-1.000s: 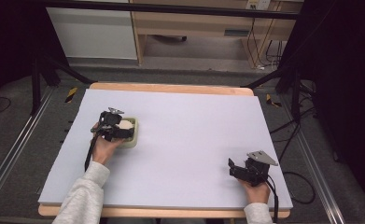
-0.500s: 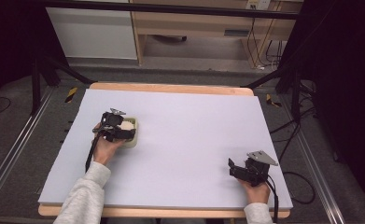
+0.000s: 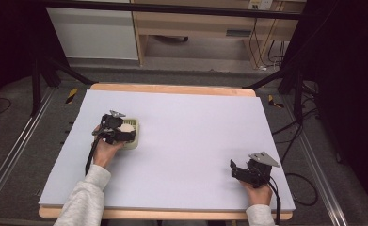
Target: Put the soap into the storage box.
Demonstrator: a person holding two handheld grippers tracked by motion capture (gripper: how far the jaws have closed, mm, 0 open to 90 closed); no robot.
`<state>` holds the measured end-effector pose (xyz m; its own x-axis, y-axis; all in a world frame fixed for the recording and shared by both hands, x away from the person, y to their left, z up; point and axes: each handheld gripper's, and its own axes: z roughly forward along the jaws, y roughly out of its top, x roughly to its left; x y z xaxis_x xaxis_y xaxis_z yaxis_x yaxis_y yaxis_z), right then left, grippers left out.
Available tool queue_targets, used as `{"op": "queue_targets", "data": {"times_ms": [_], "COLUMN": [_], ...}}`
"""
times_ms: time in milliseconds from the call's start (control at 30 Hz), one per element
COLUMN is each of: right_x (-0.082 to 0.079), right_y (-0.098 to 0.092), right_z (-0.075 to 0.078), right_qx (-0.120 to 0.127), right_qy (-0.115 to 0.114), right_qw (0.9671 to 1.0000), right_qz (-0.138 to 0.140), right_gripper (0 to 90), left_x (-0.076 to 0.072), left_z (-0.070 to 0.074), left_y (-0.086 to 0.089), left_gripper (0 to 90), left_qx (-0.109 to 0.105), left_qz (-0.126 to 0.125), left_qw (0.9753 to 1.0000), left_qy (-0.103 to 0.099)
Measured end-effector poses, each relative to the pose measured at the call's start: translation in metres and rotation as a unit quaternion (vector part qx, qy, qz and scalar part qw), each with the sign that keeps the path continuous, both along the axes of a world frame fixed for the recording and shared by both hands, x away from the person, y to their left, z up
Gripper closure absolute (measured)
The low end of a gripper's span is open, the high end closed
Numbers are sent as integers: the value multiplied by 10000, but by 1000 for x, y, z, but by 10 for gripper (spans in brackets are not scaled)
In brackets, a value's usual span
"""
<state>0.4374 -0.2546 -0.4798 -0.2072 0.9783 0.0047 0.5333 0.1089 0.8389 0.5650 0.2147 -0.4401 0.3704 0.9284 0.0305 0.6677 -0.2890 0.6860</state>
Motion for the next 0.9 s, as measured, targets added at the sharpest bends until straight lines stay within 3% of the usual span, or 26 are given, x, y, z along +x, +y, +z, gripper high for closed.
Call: {"op": "queue_targets", "data": {"times_ms": [433, 900], "right_x": [0, -1], "right_y": [-1, -5], "right_z": [0, 0], "right_qx": [25, 79], "right_qy": [-12, 16], "right_qw": [10000, 9999], "right_qz": [-15, -107], "right_gripper": [73, 68], "left_x": [-23, -69], "left_z": [22, 15], "left_y": [11, 38], "left_gripper": [214, 189], "left_qx": [-260, -309], "left_qz": [-111, -86], "left_qw": [9991, 9981], "left_qy": [-312, -528]}}
